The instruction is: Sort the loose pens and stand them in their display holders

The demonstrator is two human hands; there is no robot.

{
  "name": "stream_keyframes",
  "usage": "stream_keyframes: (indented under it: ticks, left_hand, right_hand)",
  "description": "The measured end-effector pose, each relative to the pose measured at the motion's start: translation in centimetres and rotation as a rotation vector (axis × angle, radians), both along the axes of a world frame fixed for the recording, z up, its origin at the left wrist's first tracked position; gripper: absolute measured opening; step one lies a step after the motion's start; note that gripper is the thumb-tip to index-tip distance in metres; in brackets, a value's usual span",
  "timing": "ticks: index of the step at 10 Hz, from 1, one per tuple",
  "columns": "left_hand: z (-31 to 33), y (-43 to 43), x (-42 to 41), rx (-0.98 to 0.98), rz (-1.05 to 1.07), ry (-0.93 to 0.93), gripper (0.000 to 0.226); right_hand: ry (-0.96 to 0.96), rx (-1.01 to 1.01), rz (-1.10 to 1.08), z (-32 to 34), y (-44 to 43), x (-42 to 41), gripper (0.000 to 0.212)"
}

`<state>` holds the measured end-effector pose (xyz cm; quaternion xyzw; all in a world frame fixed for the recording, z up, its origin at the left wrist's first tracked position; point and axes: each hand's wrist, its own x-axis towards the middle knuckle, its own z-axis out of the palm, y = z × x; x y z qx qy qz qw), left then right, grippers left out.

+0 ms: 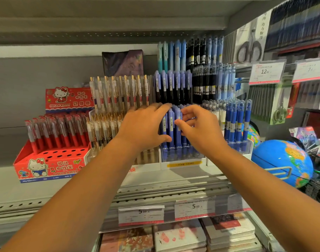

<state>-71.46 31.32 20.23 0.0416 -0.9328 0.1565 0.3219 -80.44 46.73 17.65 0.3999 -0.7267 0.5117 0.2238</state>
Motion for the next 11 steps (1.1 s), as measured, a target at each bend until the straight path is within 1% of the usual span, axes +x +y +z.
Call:
stream_keyframes:
  ticks: [2,3,4,5,6,7,8,9,10,11]
  left_hand:
    - [-0.2,0.2,0.0,-0.002,0.007,0.029,0.098]
    - [0.2,0.4,0.2,0.005,0.021,-0.007,0.099]
    - [0.5,0.5,1.6,-0.016,0.006,0.063,0.089]
    - [-0.3,-0.3,4.8,0.220,0.044,0.353,0.064]
    - [-2.3,-1.8,8.5,0.695,0.072,0.561,0.053]
    - [-4.3,-2.3,10.5,0.971,-0.009,0.499,0.068]
    - [-4.4,-2.5,11.3,1.142,-0.092,0.366,0.079]
    - [-3.9,-3.0,12.4,1.265,-0.168,0.296,0.079]
    - [-3.3,-2.8,14.7,1.335,-0.222,0.320,0.077]
    - [-4.1,-1.1,18.9,1.271,-0.220,0.448,0.065]
  right_hand:
    - [0.054,0.044,-0.093,-0.5,0.1,0.4,0.032]
    - [0.033,0.066,-0.110,-0.6,0.2,0.9,0.037]
    - [0.005,0.098,-0.110,-0.9,0.3,1.5,0.048]
    - [-0.065,0.104,-0.093,-1.3,0.8,2.4,0.059]
    - [-0.130,0.186,-0.140,-2.1,1.1,3.5,0.064]
    - [-0.203,0.359,-0.152,-2.1,0.8,4.5,0.070]
    - [-0.350,0.338,-0.063,-1.4,0.6,4.9,0.076]
    - [-0.462,0.328,0.025,-1.1,1.2,6.0,0.078]
    - [-0.439,0.268,0.054,-1.4,3.2,7.8,0.064]
    - [-0.381,0.080,0.032,-2.5,6.3,10.7,0.063]
